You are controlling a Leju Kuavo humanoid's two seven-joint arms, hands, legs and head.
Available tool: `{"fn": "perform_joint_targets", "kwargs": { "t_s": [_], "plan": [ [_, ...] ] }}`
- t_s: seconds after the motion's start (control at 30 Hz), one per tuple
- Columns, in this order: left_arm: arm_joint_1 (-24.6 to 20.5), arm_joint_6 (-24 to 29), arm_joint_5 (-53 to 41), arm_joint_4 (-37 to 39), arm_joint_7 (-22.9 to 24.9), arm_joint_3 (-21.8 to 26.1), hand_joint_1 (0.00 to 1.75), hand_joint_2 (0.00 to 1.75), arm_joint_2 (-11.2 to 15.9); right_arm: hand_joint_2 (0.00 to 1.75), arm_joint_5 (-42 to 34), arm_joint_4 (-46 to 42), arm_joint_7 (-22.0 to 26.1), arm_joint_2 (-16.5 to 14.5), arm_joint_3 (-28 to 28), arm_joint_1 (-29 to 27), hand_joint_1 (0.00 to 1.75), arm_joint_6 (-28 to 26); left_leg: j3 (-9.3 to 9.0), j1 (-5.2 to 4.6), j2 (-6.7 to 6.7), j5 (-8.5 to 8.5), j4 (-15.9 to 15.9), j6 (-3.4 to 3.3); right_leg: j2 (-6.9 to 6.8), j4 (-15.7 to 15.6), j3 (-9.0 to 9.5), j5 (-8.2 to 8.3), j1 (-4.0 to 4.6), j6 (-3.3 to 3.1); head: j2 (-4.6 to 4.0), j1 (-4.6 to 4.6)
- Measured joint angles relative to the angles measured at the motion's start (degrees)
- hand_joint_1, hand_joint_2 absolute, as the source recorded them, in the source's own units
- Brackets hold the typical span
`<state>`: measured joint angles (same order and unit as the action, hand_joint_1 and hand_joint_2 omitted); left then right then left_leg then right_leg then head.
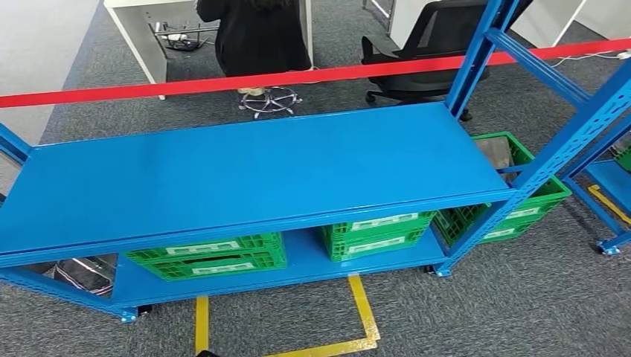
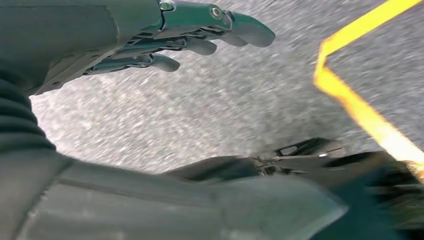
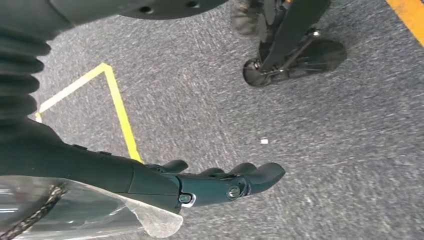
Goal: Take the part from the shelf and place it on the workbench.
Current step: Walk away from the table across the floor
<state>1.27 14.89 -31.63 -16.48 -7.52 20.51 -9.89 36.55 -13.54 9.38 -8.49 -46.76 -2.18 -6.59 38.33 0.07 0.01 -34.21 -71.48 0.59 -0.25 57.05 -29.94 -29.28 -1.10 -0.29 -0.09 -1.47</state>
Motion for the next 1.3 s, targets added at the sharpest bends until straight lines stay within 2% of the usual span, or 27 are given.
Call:
{"fn": "perform_joint_targets", "kwargs": {
  "t_s": [0.03,0.07,0.1,0.17,0.2,0.23,0.33,0.37,0.4,0.43,0.5,0.53,0.57,0.6,0.67,0.73,0.83,0.9,0.93,1.0,1.03,1.07,1.1,1.17,1.2,1.23,1.3],
  "plan": [
    [0.6,-0.5,1.0,0.0,0.2,-0.5,0.0,0.0,0.3,0.0,-1.1,-0.5,-0.3,0.2,1.3,0.0,0.0,0.2,0.6,0.27,0.0,-0.66,-2.2,0.26,0.0,0.0,-0.09,0.05,-0.06,0.05,0.0,0.02],
    [1.3,-0.9,1.9,0.0,0.5,-1.0,0.0,0.0,0.6,0.0,-2.2,-1.2,-0.5,0.4,2.6,0.2,0.0,0.4,0.27,0.52,0.0,-0.19,-2.2,0.49,0.02,0.0,-0.12,0.09,-0.17,0.16,0.0,0.02],
    [2.0,-1.4,2.8,0.1,0.7,-1.6,0.0,0.0,0.9,0.0,-3.2,-1.9,-0.8,0.6,3.9,0.3,0.0,0.6,-1.08,0.76,0.01,1.28,-0.1,0.68,0.06,0.1,-0.09,0.1,-0.32,0.33,0.0,0.02],
    [3.3,-2.2,4.6,0.2,1.1,-2.6,0.0,0.0,1.4,0.0,-5.3,-3.3,-1.3,1.0,6.4,0.7,0.0,0.9,-5.2,1.03,-0.03,4.7,7.7,0.95,0.19,0.2,-0.02,0.01,-0.55,0.96,0.0,-0.04],
    [3.7,-2.6,5.5,0.3,1.3,-3.2,0.0,0.0,1.6,0.0,-6.3,-4.0,-1.5,1.2,7.6,0.9,0.0,1.1,-6.68,1.03,-0.12,5.64,10.8,0.79,0.23,0.3,-0.09,-0.03,-0.55,1.4,0.0,-0.07],
    [4.1,-3.0,6.4,0.3,1.5,-3.7,0.0,0.0,1.8,0.0,-7.4,-4.6,-1.8,1.5,9.0,1.1,0.0,1.3,-7.44,0.94,-0.21,5.96,12.6,0.48,0.23,0.4,-0.2,-0.02,-0.52,1.85,0.0,-0.1],
    [5.1,-4.4,9.4,0.4,2.2,-5.4,0.0,0.0,2.6,0.0,-10.7,-5.8,-2.7,2.3,13.2,1.0,0.0,1.9,-7.39,0.66,-0.26,6.07,13.3,-1.05,0.19,0.2,-0.51,0.11,-0.66,3.02,0.0,-0.15],
    [5.2,-4.8,10.3,0.3,2.4,-6.0,0.0,0.0,3.0,0.0,-11.9,-5.9,-3.0,2.5,14.5,0.7,0.0,2.1,-7.39,0.67,-0.17,6.24,13.5,-1.56,0.19,0.7,-0.82,-0.41,-0.73,3.25,0.0,-0.1],
    [5.2,-5.2,11.3,0.1,2.6,-6.6,0.0,0.0,3.2,0.0,-13.0,-6.0,-3.3,2.8,15.9,0.4,0.0,2.3,-7.32,0.69,-0.08,6.43,13.7,-2.08,0.2,2.3,-1.64,-1.62,-0.74,3.37,0.0,-0.03],
    [5.1,-5.7,12.2,-0.2,2.8,-7.2,0.0,0.0,3.5,0.0,-14.1,-6.0,-3.6,3.1,17.3,-0.1,0.0,2.5,-7.19,0.67,0.02,6.59,13.8,-2.49,0.2,5.2,-3.05,-3.44,-0.72,3.39,0.0,0.05],
    [4.7,-6.5,14.1,-1.2,3.2,-8.3,0.0,0.0,4.0,0.0,-16.2,-5.9,-4.2,3.4,19.9,-1.4,0.0,2.9,-6.8,0.33,0.13,6.74,13.8,-3.01,0.21,13.0,-6.79,-7.29,-0.55,3.32,0.0,0.13],
    [4.4,-6.9,14.9,-1.8,3.3,-8.8,0.0,0.0,4.2,0.0,-17.2,-5.7,-4.5,3.5,21.1,-2.3,0.0,3.1,-6.68,0.13,0.18,6.81,13.8,-3.12,0.21,15.8,-8.06,-8.12,-0.49,3.25,0.0,0.13],
    [4.0,-7.3,15.7,-2.5,3.5,-9.3,0.0,0.0,4.4,0.0,-18.1,-5.4,-4.7,3.6,22.2,-3.2,0.0,3.2,-6.61,-0.07,0.2,6.85,13.8,-3.2,0.2,16.6,-8.33,-7.85,-0.43,3.09,0.0,0.11],
    [3.6,-7.6,16.4,-3.4,3.7,-9.7,0.0,0.0,4.6,0.0,-18.9,-4.9,-5.0,3.8,23.2,-4.1,0.0,3.4,-6.61,-0.23,0.19,6.88,13.8,-3.24,0.2,15.0,-7.41,-6.51,-0.33,2.85,0.0,0.13],
    [2.6,-8.3,17.9,-5.2,4.0,-10.7,0.0,0.0,5.0,0.87,-20.6,-4.0,-5.4,4.3,25.3,-5.8,0.0,3.6,-6.7,-0.51,0.17,6.9,13.7,-3.18,0.13,7.3,-3.29,-2.93,0.03,2.06,0.0,0.12],
    [1.8,-9.0,19.4,-6.8,4.3,-11.7,0.0,0.0,5.4,1.75,-22.4,-3.4,-5.9,4.8,27.5,-7.0,0.0,4.0,-6.57,-0.82,0.21,6.85,13.5,-2.75,0.06,1.4,-0.09,-1.12,0.35,1.51,0.0,0.05],
    [1.6,-10.2,22.1,-7.9,5.0,-13.1,0.0,0.0,6.3,1.75,-25.4,-3.2,-6.6,5.4,31.2,-8.1,0.0,4.5,-6.41,-0.79,0.3,6.9,13.3,-1.77,0.11,0.3,0.47,-0.63,0.47,1.0,0.0,0.03],
    [2.6,-11.1,23.9,-7.9,5.5,-14.1,0.0,0.0,6.9,1.75,-27.5,-3.8,-7.1,5.7,33.7,-7.9,0.0,4.9,-5.82,-0.62,0.19,5.42,11.6,-0.98,-0.04,0.0,0.38,-0.23,0.23,0.42,0.0,-0.06],
    [3.4,-11.5,24.7,-7.7,5.7,-14.6,0.0,0.0,7.1,1.75,-28.4,-4.4,-7.3,5.9,34.8,-7.5,0.0,5.1,-4.84,-0.47,0.13,3.69,9.1,-0.56,-0.13,-0.2,0.29,-0.07,0.1,0.15,0.0,-0.1],
    [5.3,-12.0,26.0,-6.7,6.1,-15.3,0.0,0.0,7.4,1.75,-29.9,-6.1,-7.6,6.2,36.5,-6.2,0.0,5.3,-1.68,-0.11,0.1,-0.4,1.5,0.08,-0.15,-0.2,0.04,0.01,0.11,-0.06,0.0,-0.17],
    [6.3,-12.3,26.5,-6.0,6.2,-15.6,0.0,0.0,7.5,1.75,-30.4,-7.1,-7.7,6.3,37.2,-5.4,0.0,5.4,-0.42,0.08,0.1,-1.57,-1.6,0.3,-0.16,-0.1,-0.05,0.03,0.11,-0.07,0.0,-0.15],
    [7.4,-12.5,26.9,-5.2,6.3,-15.8,0.0,0.0,7.6,1.75,-30.9,-8.1,-7.8,6.4,37.8,-4.7,0.0,5.5,0.02,0.25,0.1,-1.65,-2.9,0.46,-0.16,-0.1,-0.08,0.04,0.09,-0.04,0.0,-0.16],
    [8.5,-12.7,27.3,-4.3,6.4,-16.1,0.0,0.0,7.8,1.75,-31.4,-9.2,-7.9,6.4,38.4,-3.8,0.0,5.6,-0.62,0.42,0.11,-0.57,-1.9,0.58,-0.15,-0.1,-0.02,0.03,0.05,0.01,0.0,-0.17],
    [10.5,-12.9,27.9,-2.4,6.5,-16.5,0.0,0.0,8.2,1.75,-32.1,-11.6,-8.1,6.5,39.5,-2.2,0.0,5.7,-4.36,0.72,0.12,3.28,5.5,0.67,-0.1,0.0,0.15,-0.05,-0.06,0.32,0.0,-0.18],
    [11.3,-13.1,28.3,-1.6,6.6,-16.7,0.0,0.0,8.3,1.75,-32.5,-12.8,-8.2,6.6,40.0,-1.4,0.0,5.8,-6.24,0.73,0.1,4.66,9.3,0.52,-0.06,0.1,0.0,-0.17,-0.01,0.66,0.0,-0.19],
    [11.9,-13.3,28.7,-0.9,6.8,-17.0,0.0,0.0,8.5,1.75,-33.0,-13.7,-8.3,6.7,40.7,-0.8,0.0,5.9,-7.48,0.68,0.06,5.38,11.9,0.22,-0.05,0.2,-0.2,-0.26,0.05,1.04,0.0,-0.14],
    [12.6,-13.8,29.8,-0.3,7.1,-17.5,0.0,0.0,8.8,1.75,-34.2,-14.7,-8.6,7.0,41.9,-0.2,0.0,6.1,-8.08,0.41,-0.07,5.4,13.3,-0.65,-0.12,0.2,-0.54,-0.34,0.16,1.81,0.0,-0.1]
  ]
}}
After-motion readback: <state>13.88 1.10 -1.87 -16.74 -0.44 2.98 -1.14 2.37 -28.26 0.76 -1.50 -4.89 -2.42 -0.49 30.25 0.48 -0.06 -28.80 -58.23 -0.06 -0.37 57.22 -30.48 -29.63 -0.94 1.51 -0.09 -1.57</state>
